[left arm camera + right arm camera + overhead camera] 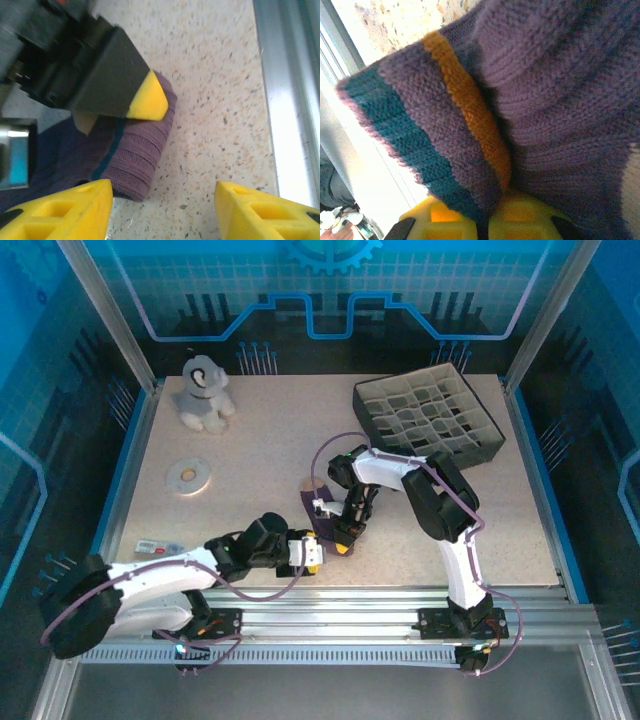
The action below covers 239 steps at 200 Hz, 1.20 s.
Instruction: Roll the socks
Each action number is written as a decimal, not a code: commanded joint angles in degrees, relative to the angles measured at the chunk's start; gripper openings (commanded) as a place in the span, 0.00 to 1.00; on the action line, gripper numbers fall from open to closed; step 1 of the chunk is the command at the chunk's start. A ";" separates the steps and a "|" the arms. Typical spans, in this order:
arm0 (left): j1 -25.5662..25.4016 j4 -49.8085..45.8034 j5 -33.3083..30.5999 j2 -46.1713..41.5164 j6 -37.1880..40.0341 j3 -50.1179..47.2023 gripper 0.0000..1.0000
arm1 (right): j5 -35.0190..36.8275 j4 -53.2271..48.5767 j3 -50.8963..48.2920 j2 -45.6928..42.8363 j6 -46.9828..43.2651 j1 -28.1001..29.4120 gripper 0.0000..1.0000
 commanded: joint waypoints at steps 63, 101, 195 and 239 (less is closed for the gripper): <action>2.27 11.09 2.20 13.51 3.46 6.38 0.59 | 13.16 3.78 -1.82 3.36 -0.51 -1.22 0.00; 2.27 12.72 3.06 17.31 0.76 7.60 0.59 | 13.23 3.90 -2.53 2.79 -0.47 -1.75 0.00; 2.18 18.20 3.60 18.12 -6.00 3.36 0.55 | 13.76 6.10 -6.69 0.56 -0.55 -3.00 0.00; 2.17 16.95 5.48 19.74 -6.05 4.41 0.47 | 13.49 6.22 -6.21 0.46 -0.70 -3.00 0.00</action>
